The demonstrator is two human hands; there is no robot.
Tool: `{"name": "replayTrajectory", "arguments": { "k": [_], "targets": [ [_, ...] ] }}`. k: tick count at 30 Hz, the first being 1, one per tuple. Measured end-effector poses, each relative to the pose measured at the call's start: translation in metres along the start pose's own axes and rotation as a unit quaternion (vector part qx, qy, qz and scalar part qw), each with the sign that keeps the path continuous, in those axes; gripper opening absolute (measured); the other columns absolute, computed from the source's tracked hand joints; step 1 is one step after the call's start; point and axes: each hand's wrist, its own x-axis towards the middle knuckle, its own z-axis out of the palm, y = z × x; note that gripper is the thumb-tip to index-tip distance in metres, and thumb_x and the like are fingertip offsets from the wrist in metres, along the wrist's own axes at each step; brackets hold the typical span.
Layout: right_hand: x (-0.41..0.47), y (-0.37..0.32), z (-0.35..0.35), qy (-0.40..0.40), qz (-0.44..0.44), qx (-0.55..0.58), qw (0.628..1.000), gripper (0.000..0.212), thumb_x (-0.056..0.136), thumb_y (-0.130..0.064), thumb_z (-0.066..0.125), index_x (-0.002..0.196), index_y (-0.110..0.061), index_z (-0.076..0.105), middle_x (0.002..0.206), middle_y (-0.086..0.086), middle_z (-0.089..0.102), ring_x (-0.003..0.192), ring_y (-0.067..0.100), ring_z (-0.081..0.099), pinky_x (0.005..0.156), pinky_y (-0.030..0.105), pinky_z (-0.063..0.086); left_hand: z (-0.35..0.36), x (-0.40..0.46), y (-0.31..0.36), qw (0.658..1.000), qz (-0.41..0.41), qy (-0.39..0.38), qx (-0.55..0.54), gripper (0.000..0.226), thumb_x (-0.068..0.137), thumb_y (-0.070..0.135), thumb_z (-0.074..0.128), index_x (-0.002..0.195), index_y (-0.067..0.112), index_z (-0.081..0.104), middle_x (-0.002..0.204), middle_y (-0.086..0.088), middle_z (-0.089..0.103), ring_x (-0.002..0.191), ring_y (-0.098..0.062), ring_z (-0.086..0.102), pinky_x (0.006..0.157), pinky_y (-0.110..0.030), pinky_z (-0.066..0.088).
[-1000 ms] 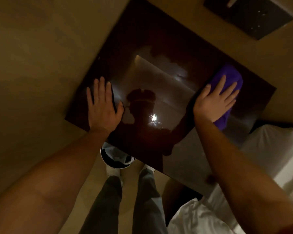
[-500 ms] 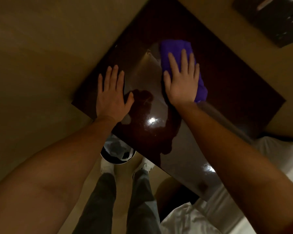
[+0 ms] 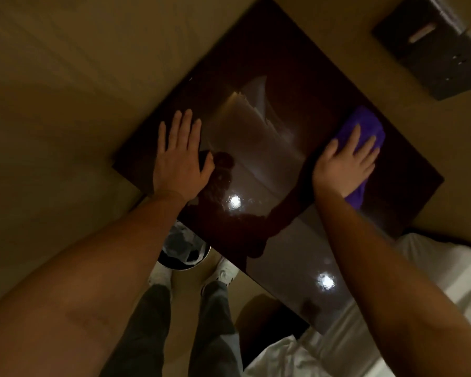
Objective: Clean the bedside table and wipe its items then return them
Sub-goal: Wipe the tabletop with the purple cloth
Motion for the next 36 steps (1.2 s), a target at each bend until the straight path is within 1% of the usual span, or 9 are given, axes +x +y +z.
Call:
{"name": "replayTrajectory", "arguments": {
  "k": [6,12,16,20,23,26,31,34,36],
  "targets": [
    [0.037,-0.127,0.017,-0.013,-0.166,0.007,0.986,0.061,0.102,-0.050,0.028,0.162,-0.039,0.021,0.171,0.007,0.018,0.158,0.035,0.013,0.127,0.051,0.014,0.000,0.001,0.000,1.000,-0.004,-0.002,0.014,0.077,0.098,0.055,0.028,0.160,0.010,0.020,0.170,-0.015,0.013,0.158,-0.032,0.010,0.125,-0.056,0.016],
    [0.028,-0.175,0.021,-0.041,-0.289,-0.014,0.956,0.059,0.102,-0.049,0.029,0.160,-0.040,0.026,0.171,0.007,0.018,0.158,0.036,0.012,0.127,0.052,0.013,0.002,0.001,0.000,1.000,0.002,0.001,0.018,0.076,0.099,0.055,0.028,0.160,0.010,0.021,0.170,-0.015,0.013,0.157,-0.031,0.011,0.125,-0.056,0.016],
    [-0.018,-0.160,0.024,-0.056,-0.399,-0.025,0.915,0.056,0.103,-0.049,0.032,0.159,-0.040,0.030,0.170,0.008,0.023,0.157,0.037,0.016,0.126,0.053,0.017,0.002,0.000,-0.001,1.000,-0.004,0.009,-0.006,0.075,0.104,0.057,0.020,0.161,0.008,0.017,0.170,-0.014,0.015,0.158,-0.029,0.012,0.126,-0.054,0.016],
    [-0.065,-0.076,0.019,-0.043,-0.460,-0.050,0.886,0.056,0.103,-0.049,0.039,0.158,-0.040,0.032,0.168,0.007,0.028,0.156,0.036,0.021,0.125,0.054,0.019,-0.004,-0.002,0.001,0.999,-0.014,0.013,-0.046,0.076,0.106,0.058,0.016,0.161,0.006,0.014,0.170,-0.015,0.014,0.158,-0.027,0.013,0.127,-0.051,0.014],
    [-0.067,-0.007,0.011,-0.042,-0.415,-0.073,0.906,0.058,0.101,-0.049,0.043,0.157,-0.037,0.035,0.168,0.009,0.030,0.155,0.036,0.023,0.124,0.056,0.021,-0.006,-0.003,0.002,0.999,-0.016,-0.005,-0.046,0.074,0.106,0.056,0.018,0.161,0.006,0.014,0.170,-0.015,0.013,0.158,-0.028,0.010,0.127,-0.051,0.012],
    [-0.031,0.008,0.003,-0.029,-0.311,-0.068,0.947,0.057,0.101,-0.047,0.042,0.157,-0.033,0.038,0.167,0.012,0.031,0.155,0.038,0.024,0.123,0.057,0.024,-0.008,-0.001,0.003,0.999,-0.010,-0.015,-0.040,0.072,0.105,0.054,0.019,0.160,0.006,0.019,0.170,-0.016,0.013,0.158,-0.029,0.008,0.127,-0.053,0.012],
    [0.041,-0.087,0.008,0.001,-0.203,-0.037,0.978,0.061,0.100,-0.053,0.029,0.160,-0.036,0.029,0.169,0.010,0.025,0.156,0.037,0.020,0.125,0.054,0.019,-0.011,0.001,0.008,0.999,-0.009,-0.011,-0.045,0.071,0.104,0.053,0.024,0.158,0.006,0.025,0.169,-0.017,0.017,0.158,-0.031,0.011,0.126,-0.055,0.014],
    [0.060,-0.158,0.020,0.002,-0.219,-0.019,0.975,0.064,0.098,-0.054,0.026,0.160,-0.038,0.027,0.170,0.008,0.023,0.156,0.038,0.018,0.125,0.054,0.017,-0.008,0.002,0.011,0.999,-0.001,0.000,-0.047,0.073,0.105,0.056,0.023,0.157,0.005,0.027,0.168,-0.019,0.018,0.157,-0.032,0.012,0.126,-0.055,0.015],
    [0.046,-0.195,0.031,-0.014,-0.264,-0.007,0.964,0.064,0.097,-0.053,0.025,0.160,-0.039,0.028,0.170,0.008,0.022,0.157,0.037,0.017,0.125,0.054,0.017,-0.007,0.000,0.003,0.999,0.004,0.001,-0.045,0.075,0.105,0.058,0.021,0.157,0.004,0.027,0.167,-0.019,0.020,0.157,-0.032,0.014,0.126,-0.056,0.016]
  ]
}}
